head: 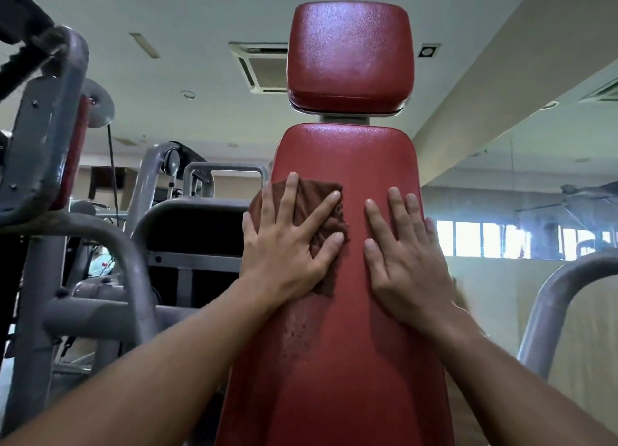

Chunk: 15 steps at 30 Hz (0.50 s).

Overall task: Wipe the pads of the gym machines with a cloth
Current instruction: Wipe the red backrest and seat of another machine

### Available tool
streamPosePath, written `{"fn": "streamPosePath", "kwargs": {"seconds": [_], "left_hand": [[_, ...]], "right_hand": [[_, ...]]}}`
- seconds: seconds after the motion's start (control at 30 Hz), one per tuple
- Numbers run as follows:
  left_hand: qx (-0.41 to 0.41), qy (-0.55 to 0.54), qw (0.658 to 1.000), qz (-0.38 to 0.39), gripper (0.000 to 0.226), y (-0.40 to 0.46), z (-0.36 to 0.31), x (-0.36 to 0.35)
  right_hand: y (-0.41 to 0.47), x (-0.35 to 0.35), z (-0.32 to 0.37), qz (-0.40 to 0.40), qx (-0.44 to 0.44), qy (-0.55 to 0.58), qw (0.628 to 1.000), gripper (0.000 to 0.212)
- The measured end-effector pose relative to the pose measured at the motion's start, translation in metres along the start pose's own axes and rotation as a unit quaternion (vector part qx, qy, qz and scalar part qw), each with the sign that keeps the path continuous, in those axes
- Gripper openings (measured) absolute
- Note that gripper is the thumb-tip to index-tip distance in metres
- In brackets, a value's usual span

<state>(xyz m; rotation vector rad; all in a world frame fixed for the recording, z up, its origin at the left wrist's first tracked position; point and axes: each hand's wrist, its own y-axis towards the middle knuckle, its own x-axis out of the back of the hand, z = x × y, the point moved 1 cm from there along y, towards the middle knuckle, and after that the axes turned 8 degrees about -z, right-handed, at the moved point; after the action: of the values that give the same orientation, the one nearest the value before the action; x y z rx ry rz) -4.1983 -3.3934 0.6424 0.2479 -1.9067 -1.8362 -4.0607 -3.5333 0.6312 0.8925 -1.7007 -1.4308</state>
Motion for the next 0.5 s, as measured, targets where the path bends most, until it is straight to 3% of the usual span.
{"fn": "streamPosePath", "kwargs": {"seconds": [0.1, 0.3, 0.4, 0.5], "left_hand": [[-0.008, -0.008, 1.000, -0.020, 0.065, 0.008, 0.000, 0.000], [-0.074, -0.003, 0.997, -0.017, 0.067, -0.141, -0.002, -0.005], [-0.089, -0.002, 0.996, -0.020, 0.067, -0.101, 0.012, -0.004], [-0.027, -0.004, 0.999, -0.019, 0.068, -0.036, 0.006, -0.002]], "right_hand": [[0.000, -0.001, -0.001, 0.004, 0.000, -0.005, 1.000, 0.062], [0.001, 0.003, 0.002, 0.027, -0.006, -0.014, 1.000, 0.063], [-0.001, 0.004, 0.004, 0.037, -0.011, -0.020, 0.999, 0.064], [-0.001, 0.004, 0.005, 0.036, -0.012, -0.026, 0.999, 0.065]]}}
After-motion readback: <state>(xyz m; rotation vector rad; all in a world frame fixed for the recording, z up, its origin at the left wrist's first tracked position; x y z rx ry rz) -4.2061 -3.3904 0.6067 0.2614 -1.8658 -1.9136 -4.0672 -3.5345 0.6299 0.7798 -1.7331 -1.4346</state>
